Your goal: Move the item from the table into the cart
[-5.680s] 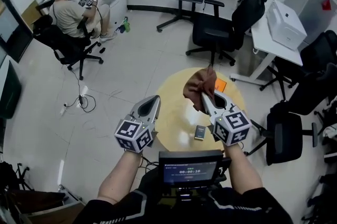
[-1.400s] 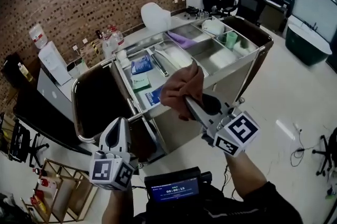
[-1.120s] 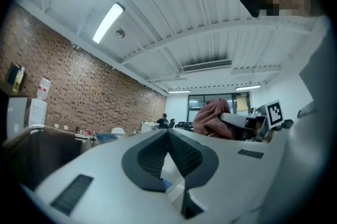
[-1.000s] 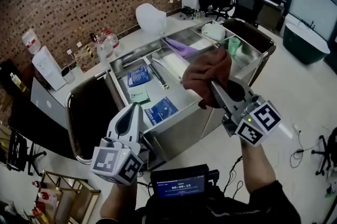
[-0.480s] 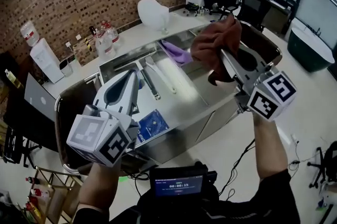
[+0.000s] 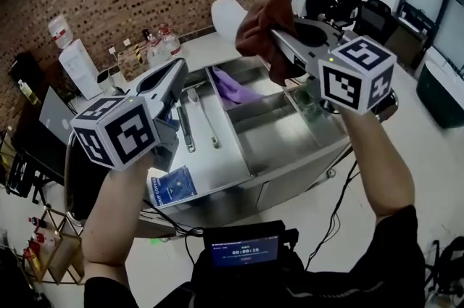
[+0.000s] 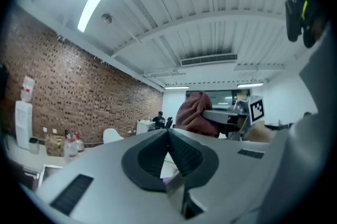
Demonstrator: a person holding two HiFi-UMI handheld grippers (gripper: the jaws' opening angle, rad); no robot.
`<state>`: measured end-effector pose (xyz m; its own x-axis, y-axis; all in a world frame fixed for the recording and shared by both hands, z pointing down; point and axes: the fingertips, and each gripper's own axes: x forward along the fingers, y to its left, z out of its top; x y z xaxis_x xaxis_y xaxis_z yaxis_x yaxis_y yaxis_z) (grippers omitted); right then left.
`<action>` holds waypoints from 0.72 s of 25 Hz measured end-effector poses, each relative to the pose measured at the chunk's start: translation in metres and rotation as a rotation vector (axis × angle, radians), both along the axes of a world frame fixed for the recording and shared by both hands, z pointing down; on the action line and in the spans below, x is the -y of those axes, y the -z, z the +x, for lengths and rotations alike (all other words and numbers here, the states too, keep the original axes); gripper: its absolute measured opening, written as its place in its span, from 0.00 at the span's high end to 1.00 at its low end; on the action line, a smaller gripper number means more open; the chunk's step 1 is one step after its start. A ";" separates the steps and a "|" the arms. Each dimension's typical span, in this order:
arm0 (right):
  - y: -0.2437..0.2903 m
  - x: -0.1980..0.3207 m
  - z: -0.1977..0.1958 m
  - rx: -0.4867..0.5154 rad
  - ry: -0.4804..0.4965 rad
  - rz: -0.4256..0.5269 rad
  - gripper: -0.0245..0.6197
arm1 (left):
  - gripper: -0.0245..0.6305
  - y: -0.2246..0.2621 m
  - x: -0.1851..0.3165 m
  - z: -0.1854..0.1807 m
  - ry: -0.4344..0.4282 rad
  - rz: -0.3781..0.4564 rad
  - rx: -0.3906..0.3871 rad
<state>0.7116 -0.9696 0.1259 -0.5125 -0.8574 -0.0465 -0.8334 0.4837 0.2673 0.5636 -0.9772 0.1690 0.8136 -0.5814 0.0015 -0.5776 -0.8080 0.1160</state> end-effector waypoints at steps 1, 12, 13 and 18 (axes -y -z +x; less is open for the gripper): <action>0.004 0.012 0.006 -0.002 0.010 -0.013 0.92 | 0.96 -0.001 0.010 0.010 0.014 -0.003 0.032; -0.023 0.168 0.028 -0.023 -0.030 -0.216 0.92 | 0.96 -0.041 0.142 0.038 0.103 -0.097 0.245; -0.032 0.181 0.029 -0.036 -0.036 -0.239 0.91 | 0.96 -0.049 0.152 0.040 0.110 -0.105 0.258; -0.088 0.238 0.030 -0.089 -0.059 -0.387 0.92 | 0.96 -0.082 0.205 0.048 0.140 -0.163 0.328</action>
